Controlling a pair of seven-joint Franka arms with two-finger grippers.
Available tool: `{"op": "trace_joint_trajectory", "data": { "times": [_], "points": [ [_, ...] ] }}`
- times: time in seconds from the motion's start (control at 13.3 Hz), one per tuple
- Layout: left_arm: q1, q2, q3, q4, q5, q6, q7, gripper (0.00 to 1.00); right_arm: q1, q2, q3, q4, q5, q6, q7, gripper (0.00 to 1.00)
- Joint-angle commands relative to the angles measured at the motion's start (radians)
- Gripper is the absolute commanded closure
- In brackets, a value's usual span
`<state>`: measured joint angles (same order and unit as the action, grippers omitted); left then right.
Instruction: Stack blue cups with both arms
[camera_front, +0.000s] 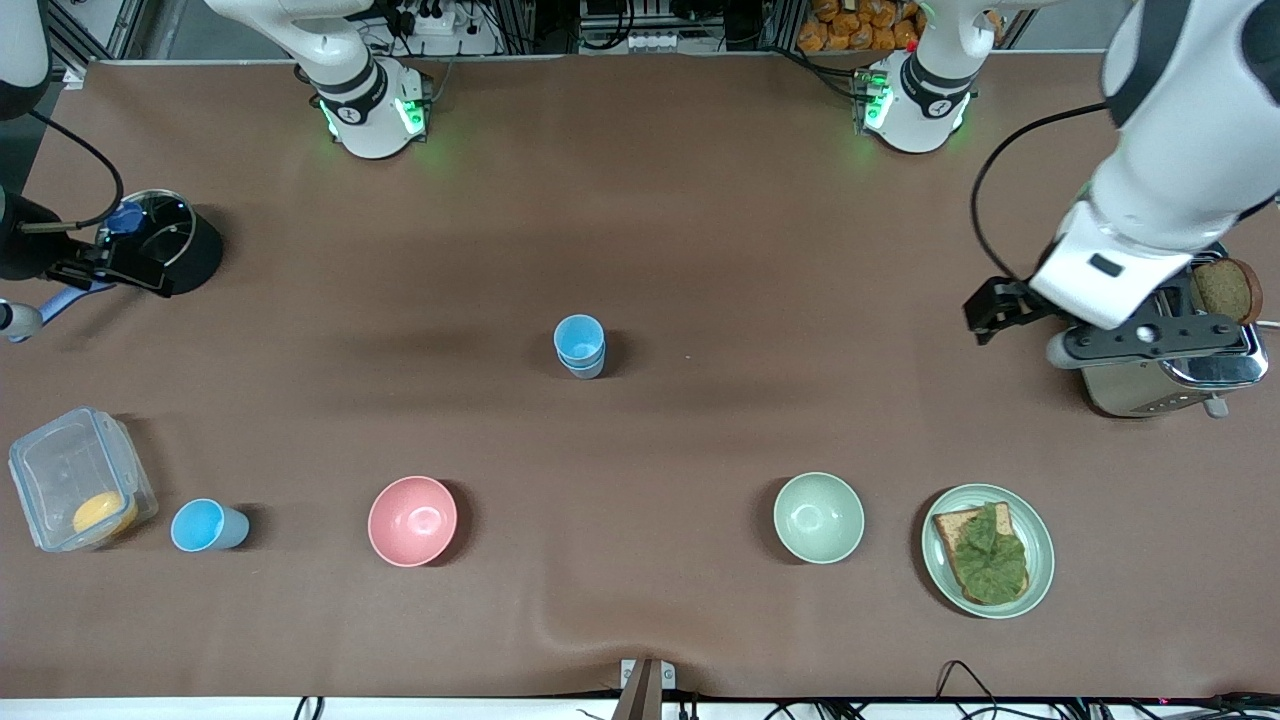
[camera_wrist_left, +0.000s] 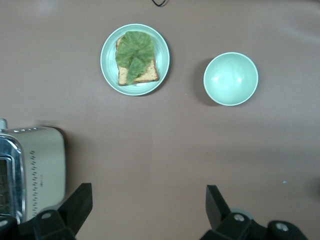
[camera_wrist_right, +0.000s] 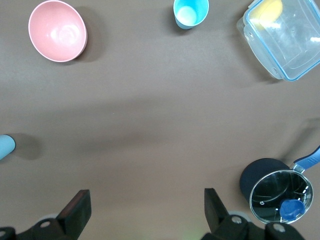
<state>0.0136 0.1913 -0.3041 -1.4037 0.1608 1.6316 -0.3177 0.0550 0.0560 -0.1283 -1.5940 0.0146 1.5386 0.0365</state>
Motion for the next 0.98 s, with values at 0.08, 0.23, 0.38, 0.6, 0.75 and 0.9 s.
{"op": "trace_joint_trajectory", "data": {
  "times": [0.08,0.23,0.38,0.6,0.75,0.9],
  "points": [
    [0.089,-0.055,-0.004,-0.020,-0.092,-0.045,0.143,0.00,-0.024,0.002,0.019,0.009,-0.016,-0.014,-0.006,0.00],
    [0.089,-0.070,-0.003,-0.018,-0.093,-0.073,0.175,0.00,-0.024,0.002,0.018,0.009,-0.016,-0.014,-0.006,0.00],
    [0.089,-0.081,-0.003,-0.017,-0.095,-0.082,0.181,0.00,-0.024,0.002,0.019,0.009,-0.016,-0.014,-0.006,0.00],
    [0.053,-0.111,0.070,-0.029,-0.098,-0.090,0.260,0.00,-0.021,0.004,0.019,0.008,-0.016,-0.014,-0.004,0.00],
    [-0.038,-0.133,0.202,-0.067,-0.109,-0.105,0.380,0.00,-0.014,0.010,0.019,0.006,-0.016,-0.018,-0.003,0.00],
    [-0.095,-0.148,0.266,-0.096,-0.133,-0.105,0.384,0.00,-0.015,0.012,0.019,0.006,-0.016,-0.018,-0.003,0.00]
  ]
}}
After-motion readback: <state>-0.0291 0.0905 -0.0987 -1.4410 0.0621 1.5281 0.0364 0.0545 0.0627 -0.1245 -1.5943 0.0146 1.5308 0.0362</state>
